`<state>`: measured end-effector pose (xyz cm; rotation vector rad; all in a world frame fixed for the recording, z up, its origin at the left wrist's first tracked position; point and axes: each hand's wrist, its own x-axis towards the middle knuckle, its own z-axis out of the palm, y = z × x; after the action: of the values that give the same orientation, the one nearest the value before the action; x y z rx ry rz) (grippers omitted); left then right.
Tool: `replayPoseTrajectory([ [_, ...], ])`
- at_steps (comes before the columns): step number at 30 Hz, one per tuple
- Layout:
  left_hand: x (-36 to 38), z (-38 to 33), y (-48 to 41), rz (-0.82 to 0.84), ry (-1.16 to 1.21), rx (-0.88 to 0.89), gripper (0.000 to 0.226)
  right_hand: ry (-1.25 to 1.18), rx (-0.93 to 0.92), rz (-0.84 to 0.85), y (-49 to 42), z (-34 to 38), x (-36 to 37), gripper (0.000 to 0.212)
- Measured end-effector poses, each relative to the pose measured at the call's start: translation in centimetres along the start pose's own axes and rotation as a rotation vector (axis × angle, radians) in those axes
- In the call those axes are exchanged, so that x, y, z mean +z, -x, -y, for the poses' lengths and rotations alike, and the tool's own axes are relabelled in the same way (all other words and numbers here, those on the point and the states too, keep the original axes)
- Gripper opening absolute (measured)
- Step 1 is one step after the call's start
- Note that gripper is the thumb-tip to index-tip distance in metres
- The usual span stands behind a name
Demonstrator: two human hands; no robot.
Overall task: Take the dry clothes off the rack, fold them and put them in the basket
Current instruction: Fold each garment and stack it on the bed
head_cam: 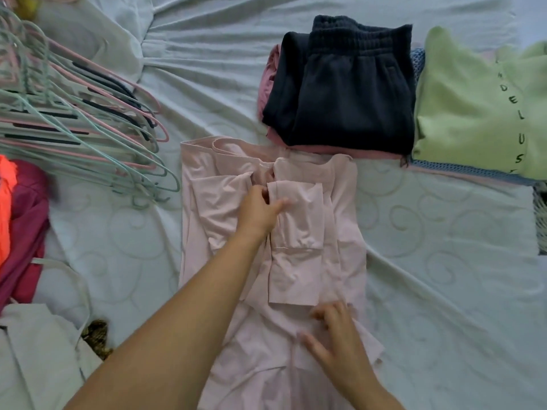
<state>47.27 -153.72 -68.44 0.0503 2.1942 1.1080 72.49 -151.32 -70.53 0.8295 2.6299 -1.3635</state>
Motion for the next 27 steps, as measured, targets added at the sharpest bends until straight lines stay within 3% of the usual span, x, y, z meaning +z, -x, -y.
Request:
replayPoseTrajectory([
  [3, 0.4, -1.5, -1.4, 0.104, 0.106, -0.154, 0.042, 0.157, -0.101, 0.078, 2.3, -1.7, 1.7, 0.071],
  [5, 0.5, -2.2, -1.5, 0.149, 0.145, -0.223, 0.047, 0.228, -0.100, 0.054, 1.8, -1.6, 2.0, 0.086],
  [6, 0.5, -2.4, -1.7, 0.167, 0.148, -0.233, 0.044, 0.269, -0.101, 0.028, 1.3, -1.3, 2.0, 0.084],
  [8, 0.3, -2.8, -1.8, 0.172, 0.125, -0.189, 0.029, 0.324, -0.109, -0.027, 0.4, -0.4, 1.8, 0.060],
  [10, 0.1, -2.7, -1.9, 0.166, 0.043, -0.097, 0.018, 0.283, -0.092, -0.082, -0.1, 0.1, 1.4, 0.029],
  [12, -0.1, -2.6, -2.0, 0.189, -0.011, -0.013, 0.015, 0.175, -0.107, -0.128, -0.2, 0.2, 1.3, 0.014],
  [17, -1.7, -2.2, -3.1, 0.074, -0.239, 0.333, 0.016, 0.069, -0.165, -0.072, 0.4, 1.1, 1.7, 0.013],
  [20, -2.6, -0.1, -2.4, -0.003, -0.279, 0.255, 0.025, 0.139, -0.136, -0.015, 1.0, 0.7, 2.6, 0.013],
  [23, -3.9, 2.8, 0.7, -0.169, -0.059, 0.237, 0.030, 0.013, -0.026, 0.024, 1.4, -0.1, 1.7, 0.016],
  [27, -6.1, 9.6, 7.8, -0.331, -0.006, 0.131, 0.039, -0.141, 0.241, -0.140, 3.3, -1.5, -0.9, 0.016],
])
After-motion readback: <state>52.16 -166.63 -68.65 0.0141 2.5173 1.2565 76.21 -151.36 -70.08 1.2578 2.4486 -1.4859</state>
